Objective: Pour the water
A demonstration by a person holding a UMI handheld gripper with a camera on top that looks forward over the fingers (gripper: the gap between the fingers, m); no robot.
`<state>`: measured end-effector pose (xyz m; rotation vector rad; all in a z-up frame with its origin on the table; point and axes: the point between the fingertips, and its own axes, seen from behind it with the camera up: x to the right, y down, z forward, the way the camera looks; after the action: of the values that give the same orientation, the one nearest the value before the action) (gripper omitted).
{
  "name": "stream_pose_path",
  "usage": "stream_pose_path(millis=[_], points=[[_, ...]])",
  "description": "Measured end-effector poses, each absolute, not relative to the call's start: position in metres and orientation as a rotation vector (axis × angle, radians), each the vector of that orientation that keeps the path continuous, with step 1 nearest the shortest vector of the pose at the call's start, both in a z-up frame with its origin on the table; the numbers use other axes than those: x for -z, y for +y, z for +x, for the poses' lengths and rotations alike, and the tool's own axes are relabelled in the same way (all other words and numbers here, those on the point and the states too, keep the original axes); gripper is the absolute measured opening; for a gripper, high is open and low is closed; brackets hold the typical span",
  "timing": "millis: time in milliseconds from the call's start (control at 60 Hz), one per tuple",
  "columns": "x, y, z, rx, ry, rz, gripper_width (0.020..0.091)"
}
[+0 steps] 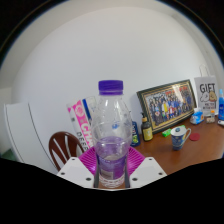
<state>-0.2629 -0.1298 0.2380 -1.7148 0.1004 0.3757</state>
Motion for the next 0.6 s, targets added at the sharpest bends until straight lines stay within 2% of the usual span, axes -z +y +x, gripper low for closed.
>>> stream_pose_path(millis=[150,283,433,600], points=[[-0.293,-0.062,-0.228,-0.603,0.305,-1.626,0.0348],[-0.308,-0.005,-0.194,-0.885,0.547,-1.567,0.0348],[-0.301,0.045,-0.158,-1.245,0.861,-1.472,0.0348],[-0.270,0.078,-0.126,-1.482,1.142,-1.343,0.0347]])
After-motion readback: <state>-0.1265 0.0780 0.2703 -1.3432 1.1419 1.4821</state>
